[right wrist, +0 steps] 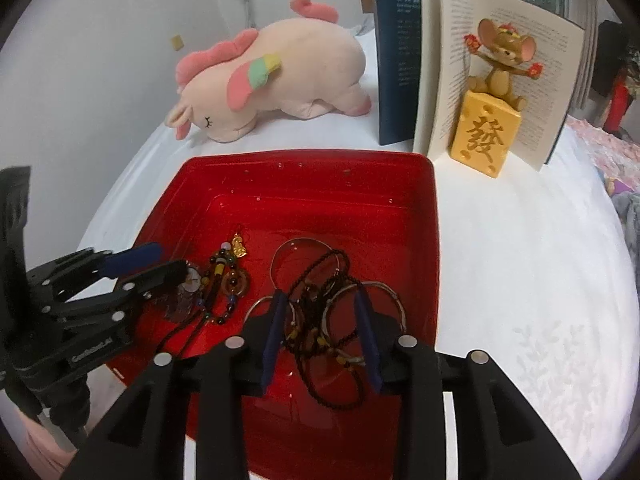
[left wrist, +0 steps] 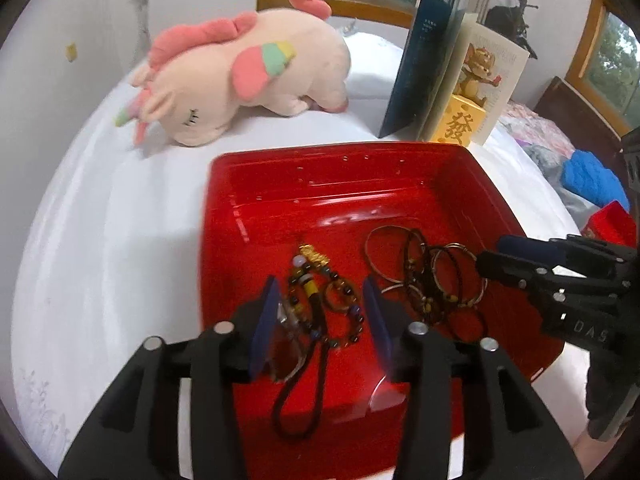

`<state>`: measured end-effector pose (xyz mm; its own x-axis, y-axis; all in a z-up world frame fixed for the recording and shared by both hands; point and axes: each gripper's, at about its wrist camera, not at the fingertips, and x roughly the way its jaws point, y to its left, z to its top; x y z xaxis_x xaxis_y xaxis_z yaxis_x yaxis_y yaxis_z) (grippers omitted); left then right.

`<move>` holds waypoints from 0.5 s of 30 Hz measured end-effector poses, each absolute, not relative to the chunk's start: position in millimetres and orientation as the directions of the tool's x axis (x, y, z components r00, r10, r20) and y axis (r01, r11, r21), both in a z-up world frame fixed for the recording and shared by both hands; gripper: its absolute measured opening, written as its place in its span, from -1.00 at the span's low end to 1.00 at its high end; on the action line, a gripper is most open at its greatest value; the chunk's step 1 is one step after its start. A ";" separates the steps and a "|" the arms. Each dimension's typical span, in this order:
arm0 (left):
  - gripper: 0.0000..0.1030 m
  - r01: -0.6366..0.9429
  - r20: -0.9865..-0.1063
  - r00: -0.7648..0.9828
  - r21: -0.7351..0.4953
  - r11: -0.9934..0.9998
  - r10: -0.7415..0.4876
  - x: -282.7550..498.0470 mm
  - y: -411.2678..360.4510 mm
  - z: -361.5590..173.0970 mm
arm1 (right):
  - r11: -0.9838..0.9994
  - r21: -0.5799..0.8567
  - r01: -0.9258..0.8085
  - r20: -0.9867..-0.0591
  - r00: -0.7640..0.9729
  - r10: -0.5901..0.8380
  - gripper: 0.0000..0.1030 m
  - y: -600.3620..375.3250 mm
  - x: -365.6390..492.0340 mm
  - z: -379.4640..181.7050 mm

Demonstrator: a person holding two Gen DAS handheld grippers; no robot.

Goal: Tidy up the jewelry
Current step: 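Lower the bead bracelet into the red tin with the left tool while the right releases the necklace there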

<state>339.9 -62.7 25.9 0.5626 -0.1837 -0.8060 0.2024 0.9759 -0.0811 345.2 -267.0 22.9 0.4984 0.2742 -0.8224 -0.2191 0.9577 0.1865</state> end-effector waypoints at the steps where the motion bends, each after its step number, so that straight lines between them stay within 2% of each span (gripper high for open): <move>1: -0.08 0.197 -0.802 0.570 -0.075 0.978 -0.176 335.5 -61.4 27.9 | 0.960 0.180 -0.216 -0.821 0.504 0.268 -0.26 -267.2 341.1 24.4; 15: 0.02 0.165 -0.741 0.656 -0.050 0.985 -0.147 250.2 -43.4 61.0 | 0.956 0.168 -0.238 -0.781 0.559 0.277 -0.17 -264.2 273.0 45.9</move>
